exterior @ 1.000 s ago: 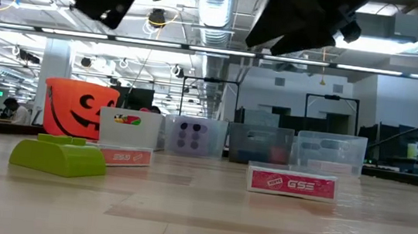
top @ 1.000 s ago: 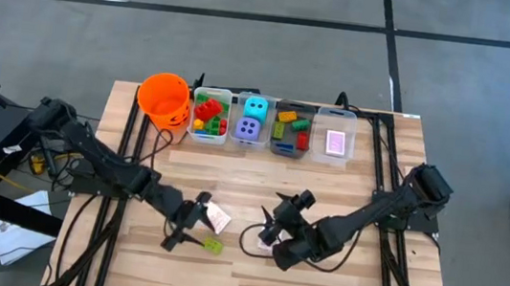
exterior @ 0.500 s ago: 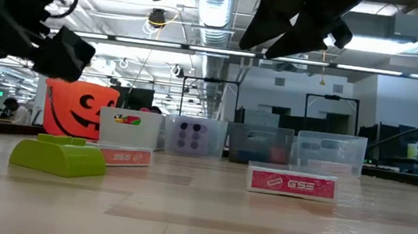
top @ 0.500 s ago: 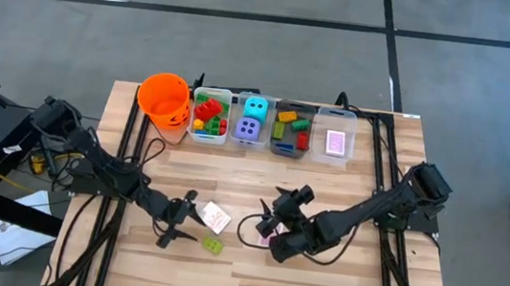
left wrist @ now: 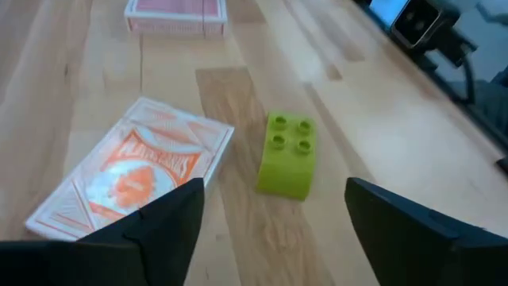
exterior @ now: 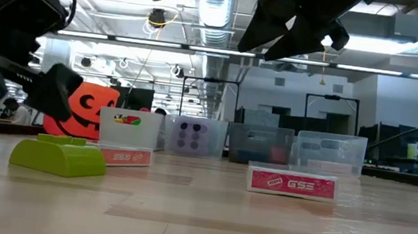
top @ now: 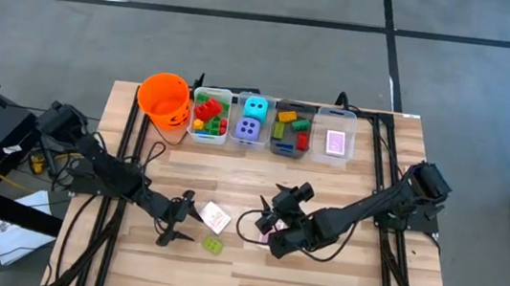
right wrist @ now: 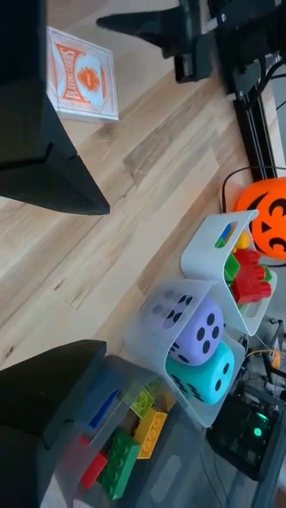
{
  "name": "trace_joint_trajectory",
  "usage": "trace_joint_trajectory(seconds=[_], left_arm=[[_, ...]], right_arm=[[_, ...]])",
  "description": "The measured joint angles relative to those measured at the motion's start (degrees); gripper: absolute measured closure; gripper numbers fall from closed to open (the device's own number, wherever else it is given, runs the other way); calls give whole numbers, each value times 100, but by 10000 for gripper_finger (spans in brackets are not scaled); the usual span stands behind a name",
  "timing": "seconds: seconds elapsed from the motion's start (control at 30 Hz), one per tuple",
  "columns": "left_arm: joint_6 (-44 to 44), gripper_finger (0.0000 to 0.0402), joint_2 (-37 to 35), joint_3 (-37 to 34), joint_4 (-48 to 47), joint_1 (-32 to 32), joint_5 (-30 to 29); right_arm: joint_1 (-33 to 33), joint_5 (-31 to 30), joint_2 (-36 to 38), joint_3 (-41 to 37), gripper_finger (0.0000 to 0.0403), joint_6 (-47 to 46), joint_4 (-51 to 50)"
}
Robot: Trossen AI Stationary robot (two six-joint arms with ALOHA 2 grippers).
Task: Pick & Place Toys
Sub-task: Put the light green game piece into the black bin
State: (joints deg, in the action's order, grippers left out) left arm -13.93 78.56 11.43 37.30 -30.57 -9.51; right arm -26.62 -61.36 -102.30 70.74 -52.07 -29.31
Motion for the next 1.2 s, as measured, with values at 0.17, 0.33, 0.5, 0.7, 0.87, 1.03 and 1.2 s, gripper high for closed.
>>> trace_joint_trajectory(seconds=[0.17,0.33,0.5,0.7,0.87,1.03,1.2], left_arm=[[-4,75,886,1,1040,0,-264],[-8,61,1570,3,1833,-25,-265],[2,63,2044,107,2293,-81,-310],[6,68,2390,522,2275,-211,-314],[-4,66,2356,697,2152,-262,-242],[-4,66,2170,703,2118,-262,-230],[75,66,2186,703,2007,-240,-254]], right_arm=[[53,2,0,0,139,15,-5],[55,2,0,0,139,102,-9],[53,3,0,0,139,106,-17],[53,2,0,0,139,105,-1],[53,2,0,0,139,106,-3],[53,2,0,0,139,106,-17],[53,2,0,0,139,107,-21]])
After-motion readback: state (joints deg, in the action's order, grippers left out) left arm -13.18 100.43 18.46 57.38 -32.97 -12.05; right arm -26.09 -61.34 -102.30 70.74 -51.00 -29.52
